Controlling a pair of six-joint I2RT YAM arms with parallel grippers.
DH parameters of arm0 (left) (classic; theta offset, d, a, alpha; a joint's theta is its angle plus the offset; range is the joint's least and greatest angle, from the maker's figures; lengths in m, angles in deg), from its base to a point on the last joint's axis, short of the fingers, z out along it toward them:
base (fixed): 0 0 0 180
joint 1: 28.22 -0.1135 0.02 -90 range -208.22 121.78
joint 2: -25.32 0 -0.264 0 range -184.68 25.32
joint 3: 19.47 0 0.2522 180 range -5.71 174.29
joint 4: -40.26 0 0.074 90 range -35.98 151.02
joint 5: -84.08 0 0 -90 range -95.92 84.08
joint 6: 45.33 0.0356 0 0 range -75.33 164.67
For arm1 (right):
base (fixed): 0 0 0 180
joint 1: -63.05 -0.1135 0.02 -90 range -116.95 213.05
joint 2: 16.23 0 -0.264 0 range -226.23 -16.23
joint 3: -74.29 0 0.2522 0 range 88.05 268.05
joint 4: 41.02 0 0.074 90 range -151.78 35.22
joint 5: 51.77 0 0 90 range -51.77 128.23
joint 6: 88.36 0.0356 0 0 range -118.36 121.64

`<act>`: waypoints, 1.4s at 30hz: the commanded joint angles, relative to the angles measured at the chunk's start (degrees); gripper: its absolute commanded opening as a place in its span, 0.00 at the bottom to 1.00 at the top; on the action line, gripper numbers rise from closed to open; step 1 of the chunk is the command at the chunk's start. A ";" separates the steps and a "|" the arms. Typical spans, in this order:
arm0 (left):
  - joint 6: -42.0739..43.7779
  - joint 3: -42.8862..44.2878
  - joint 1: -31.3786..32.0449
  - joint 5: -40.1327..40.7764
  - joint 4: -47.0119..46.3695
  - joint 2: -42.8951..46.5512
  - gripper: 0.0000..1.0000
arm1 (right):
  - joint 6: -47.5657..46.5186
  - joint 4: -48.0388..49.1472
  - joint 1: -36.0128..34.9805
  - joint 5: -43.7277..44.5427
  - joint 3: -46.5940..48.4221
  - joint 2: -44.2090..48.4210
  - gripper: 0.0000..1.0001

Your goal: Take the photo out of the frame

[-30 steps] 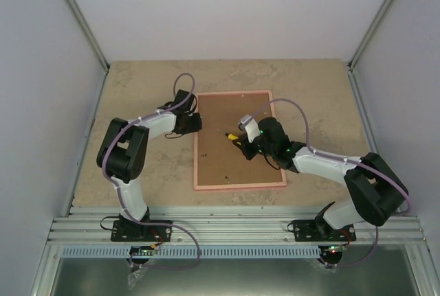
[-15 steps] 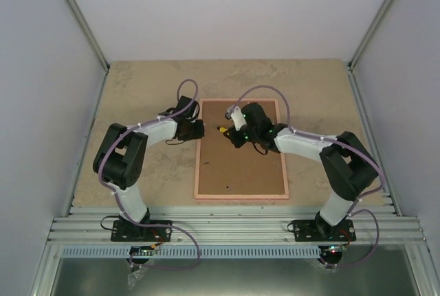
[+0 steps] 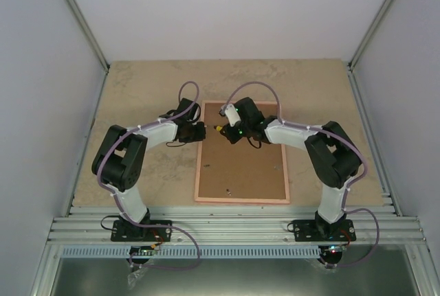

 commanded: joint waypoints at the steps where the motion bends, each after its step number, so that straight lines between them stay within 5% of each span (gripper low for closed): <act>1: -0.21 -0.32 0.72 -3.63 -1.19 0.68 0.06 | -1.31 -1.02 0.26 -1.17 2.81 -2.57 0.00; 21: -0.87 -0.79 0.83 -2.55 -1.39 -0.11 0.06 | -3.48 -13.08 0.17 -3.90 6.53 -4.65 0.01; 42: -1.40 -1.43 0.85 -1.74 -1.47 0.34 0.06 | -1.74 -16.52 0.17 3.38 5.81 -1.13 0.00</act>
